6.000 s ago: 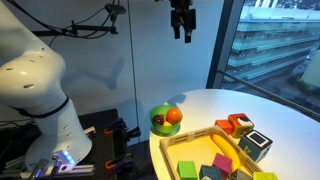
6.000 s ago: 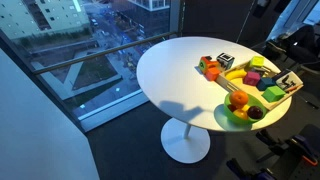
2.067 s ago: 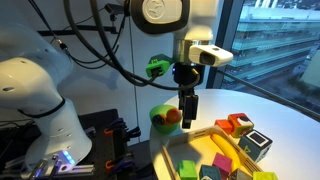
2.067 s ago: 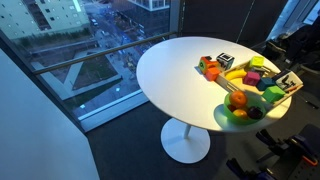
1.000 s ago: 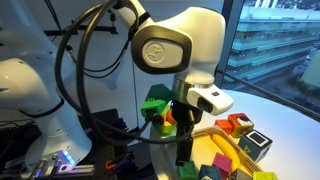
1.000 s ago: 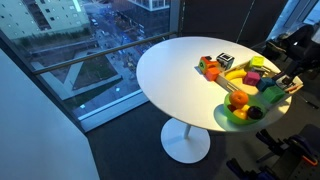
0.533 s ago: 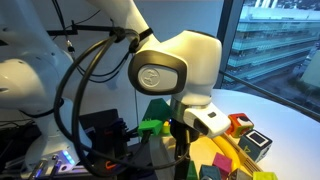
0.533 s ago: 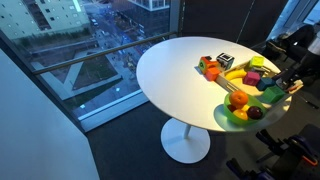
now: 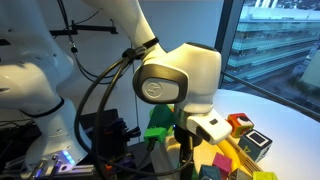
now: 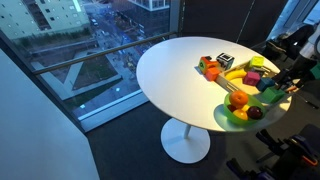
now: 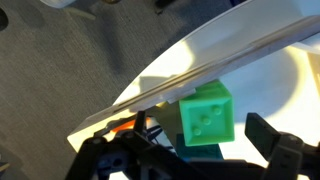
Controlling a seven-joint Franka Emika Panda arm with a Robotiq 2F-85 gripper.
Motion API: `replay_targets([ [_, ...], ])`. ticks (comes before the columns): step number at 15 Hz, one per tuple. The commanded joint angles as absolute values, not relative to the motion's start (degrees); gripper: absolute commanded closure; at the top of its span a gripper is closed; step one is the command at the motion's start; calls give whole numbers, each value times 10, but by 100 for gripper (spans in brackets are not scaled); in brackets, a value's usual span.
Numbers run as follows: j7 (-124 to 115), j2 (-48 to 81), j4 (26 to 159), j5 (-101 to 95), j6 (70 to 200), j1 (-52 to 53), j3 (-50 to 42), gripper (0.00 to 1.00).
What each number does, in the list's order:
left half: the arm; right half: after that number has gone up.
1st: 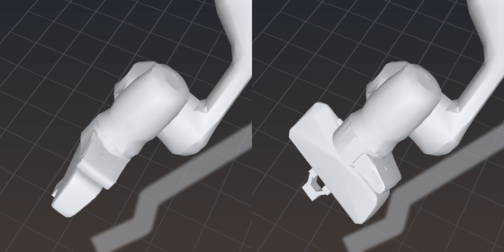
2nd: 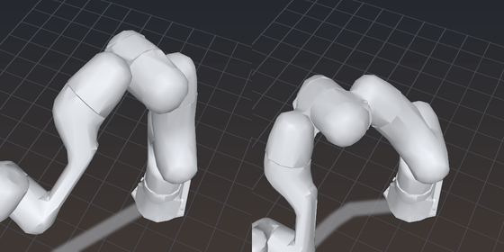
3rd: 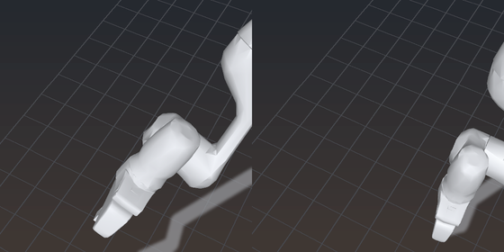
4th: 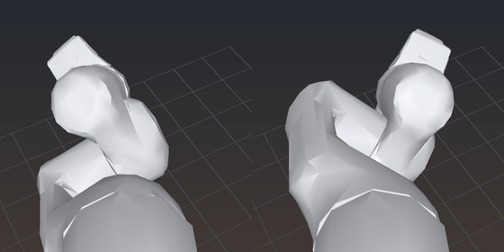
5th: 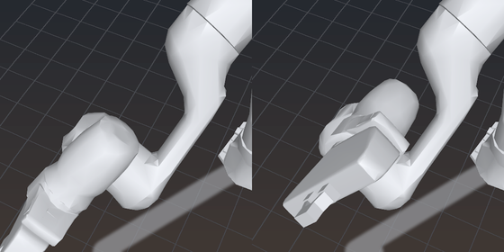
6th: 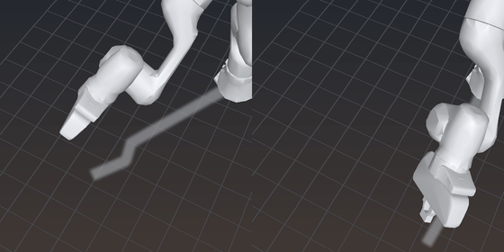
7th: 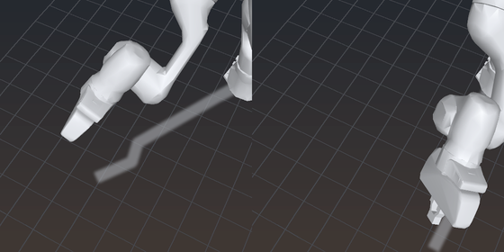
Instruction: Move the light green block from the tray to the table
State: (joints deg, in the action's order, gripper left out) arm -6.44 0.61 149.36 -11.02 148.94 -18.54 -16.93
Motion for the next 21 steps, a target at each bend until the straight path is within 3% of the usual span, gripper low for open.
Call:
replay_targets([
  [1,-46,32,1477,-81,1508,-175,-167,0],
  [19,-3,100,1459,-53,1563,-163,-163,0],
  [20,-3,101,1459,-53,1565,-163,-164,25],
  [21,-5,101,1459,-55,1568,-162,-165,26],
])
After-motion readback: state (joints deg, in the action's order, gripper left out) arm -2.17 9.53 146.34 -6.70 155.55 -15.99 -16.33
